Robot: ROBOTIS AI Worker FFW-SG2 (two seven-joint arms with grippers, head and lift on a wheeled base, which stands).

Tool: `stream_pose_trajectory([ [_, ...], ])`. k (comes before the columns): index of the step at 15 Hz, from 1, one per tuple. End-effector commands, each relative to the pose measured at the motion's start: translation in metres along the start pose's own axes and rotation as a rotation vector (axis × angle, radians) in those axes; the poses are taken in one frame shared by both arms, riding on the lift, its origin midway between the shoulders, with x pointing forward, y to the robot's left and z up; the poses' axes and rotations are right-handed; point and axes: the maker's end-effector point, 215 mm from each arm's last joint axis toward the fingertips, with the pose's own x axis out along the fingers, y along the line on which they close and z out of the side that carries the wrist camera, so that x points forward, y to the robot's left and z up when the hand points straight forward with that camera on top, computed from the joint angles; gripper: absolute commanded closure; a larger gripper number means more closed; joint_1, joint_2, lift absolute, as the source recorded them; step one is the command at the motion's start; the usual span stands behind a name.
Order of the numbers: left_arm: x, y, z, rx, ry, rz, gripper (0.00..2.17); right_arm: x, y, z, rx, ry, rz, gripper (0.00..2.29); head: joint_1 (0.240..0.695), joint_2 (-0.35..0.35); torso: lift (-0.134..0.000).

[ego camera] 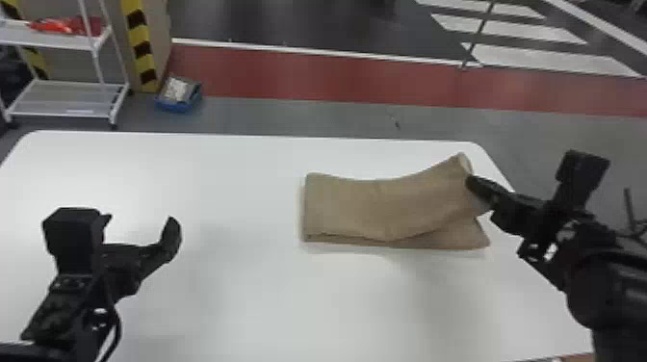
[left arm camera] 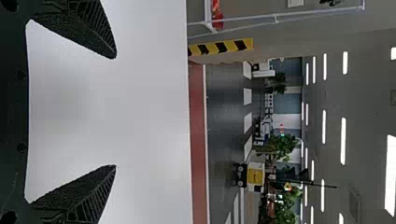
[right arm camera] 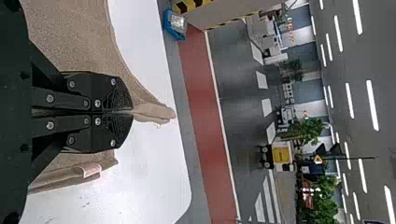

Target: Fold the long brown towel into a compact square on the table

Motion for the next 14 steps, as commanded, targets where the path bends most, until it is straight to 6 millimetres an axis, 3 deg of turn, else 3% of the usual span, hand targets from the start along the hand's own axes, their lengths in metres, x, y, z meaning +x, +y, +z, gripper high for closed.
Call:
stream_pose_trajectory([
  [1,-0.002,0.002,-0.006,0.002,0.01,0.003,0.03,-0.009,-0.013,-0.014,0.006,-0.001,-0.015,1.11,0.695,-0.207,-0.123],
  [4,-0.002,0.001,-0.012,0.005,0.021,0.001,0.03,0.005,-0.038,-0.046,-0.003,0.034,-0.059,1.11,0.695,-0.224,-0.123],
  [9,-0.004,-0.007,-0.016,0.013,0.026,-0.013,0.03,0.025,-0.043,-0.048,-0.058,0.035,-0.061,1.1,0.695,-0.246,-0.123],
  [10,-0.004,-0.006,-0.016,0.015,0.026,-0.011,0.03,0.026,-0.047,-0.055,-0.061,0.051,-0.07,1.0,0.695,-0.249,-0.123],
  [12,-0.005,-0.006,-0.011,0.014,0.017,-0.009,0.03,0.024,-0.053,-0.07,-0.069,0.08,-0.085,0.18,0.695,-0.252,-0.123],
  [13,-0.006,-0.008,-0.007,0.015,0.009,-0.013,0.03,0.019,-0.059,-0.07,-0.066,0.057,-0.094,0.0,0.695,-0.253,-0.123],
  [14,-0.006,-0.012,-0.007,0.012,0.007,-0.019,0.03,0.013,-0.067,-0.064,-0.055,0.027,-0.106,0.01,0.695,-0.255,-0.123],
])
